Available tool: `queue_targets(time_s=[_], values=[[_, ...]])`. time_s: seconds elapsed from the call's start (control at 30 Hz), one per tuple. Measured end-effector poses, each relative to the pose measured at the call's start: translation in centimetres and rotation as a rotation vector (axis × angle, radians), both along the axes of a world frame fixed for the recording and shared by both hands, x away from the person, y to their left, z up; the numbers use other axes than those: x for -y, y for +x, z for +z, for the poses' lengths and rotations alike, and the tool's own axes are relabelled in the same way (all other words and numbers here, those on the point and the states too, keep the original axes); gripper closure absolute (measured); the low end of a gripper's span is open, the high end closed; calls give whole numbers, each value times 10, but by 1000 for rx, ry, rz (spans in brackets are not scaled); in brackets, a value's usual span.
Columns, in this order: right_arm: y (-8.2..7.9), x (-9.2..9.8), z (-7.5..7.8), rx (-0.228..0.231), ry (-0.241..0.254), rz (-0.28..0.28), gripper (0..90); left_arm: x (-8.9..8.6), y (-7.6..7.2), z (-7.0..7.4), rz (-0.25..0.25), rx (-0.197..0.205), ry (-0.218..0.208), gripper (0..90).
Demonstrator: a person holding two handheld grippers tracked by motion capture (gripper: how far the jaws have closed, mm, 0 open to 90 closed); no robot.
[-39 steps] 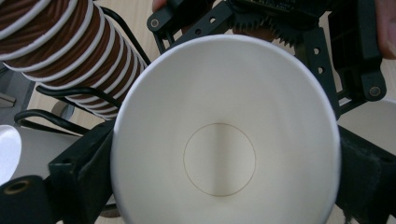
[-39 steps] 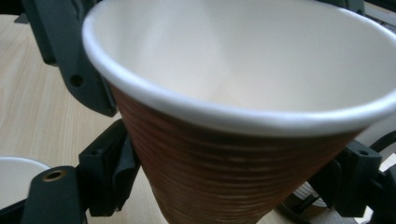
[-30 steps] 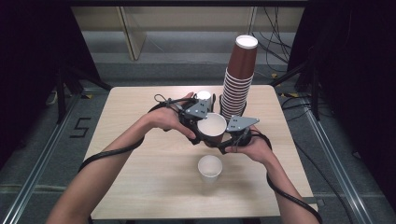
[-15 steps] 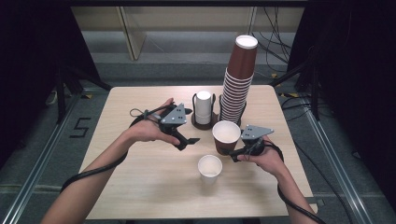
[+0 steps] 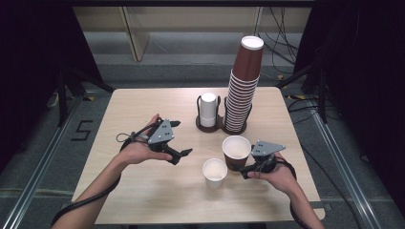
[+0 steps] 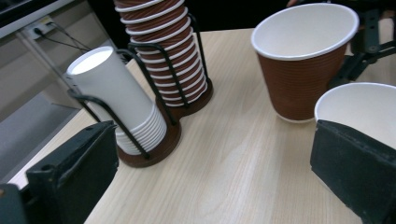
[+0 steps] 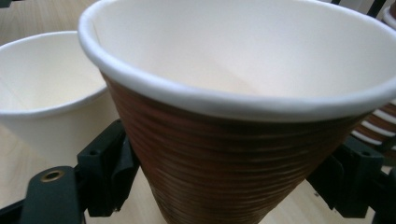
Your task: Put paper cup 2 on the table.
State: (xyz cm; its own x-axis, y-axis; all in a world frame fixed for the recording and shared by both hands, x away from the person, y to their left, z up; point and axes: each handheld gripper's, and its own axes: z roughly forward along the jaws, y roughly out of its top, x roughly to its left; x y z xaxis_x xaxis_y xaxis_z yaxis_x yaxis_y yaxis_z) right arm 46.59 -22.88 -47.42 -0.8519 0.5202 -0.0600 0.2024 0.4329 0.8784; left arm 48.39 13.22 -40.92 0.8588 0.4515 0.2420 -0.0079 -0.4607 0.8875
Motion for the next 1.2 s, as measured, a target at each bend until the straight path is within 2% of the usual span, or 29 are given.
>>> queue_targets(time_s=[0.03,0.07,0.1,0.13,0.3,0.37,0.67,0.73,0.83,0.93,1.1,1.13,1.17,1.2], values=[[-3,0,-1,-14,1,0,180,-3,-2,-1,12,1,-6,6],[-3,1,-3,1,4,2,180,-5,-4,-3,23,0,-12,6],[-6,2,-3,-22,2,-3,179,-7,-5,-5,30,2,-15,5],[-7,2,-3,-26,4,-4,179,-9,-7,-7,43,5,-20,4],[-11,1,-9,-49,-1,-5,179,-17,-16,-15,57,-5,-37,2],[-10,1,-10,-33,-9,6,178,-18,-18,-18,58,-10,-40,1],[-12,2,-12,-42,-5,1,174,-24,-24,-26,76,-22,-58,0],[-13,2,-13,-64,3,-1,170,-25,-25,-26,78,-25,-60,0],[-13,3,-13,-57,1,-4,162,-26,-26,-28,88,-27,-67,0],[-15,2,-13,-85,-2,-9,85,-28,-26,-31,95,-36,-75,0],[-15,2,-13,-86,-25,-10,31,-28,-25,-35,102,-40,-73,0],[-16,2,-13,-102,-23,-11,11,-29,-25,-35,102,-40,-71,0],[-15,3,-13,-93,-32,-13,4,-29,-26,-35,103,-42,-72,0],[-17,4,-12,-120,-38,-15,4,-29,-26,-36,103,-42,-78,0]])
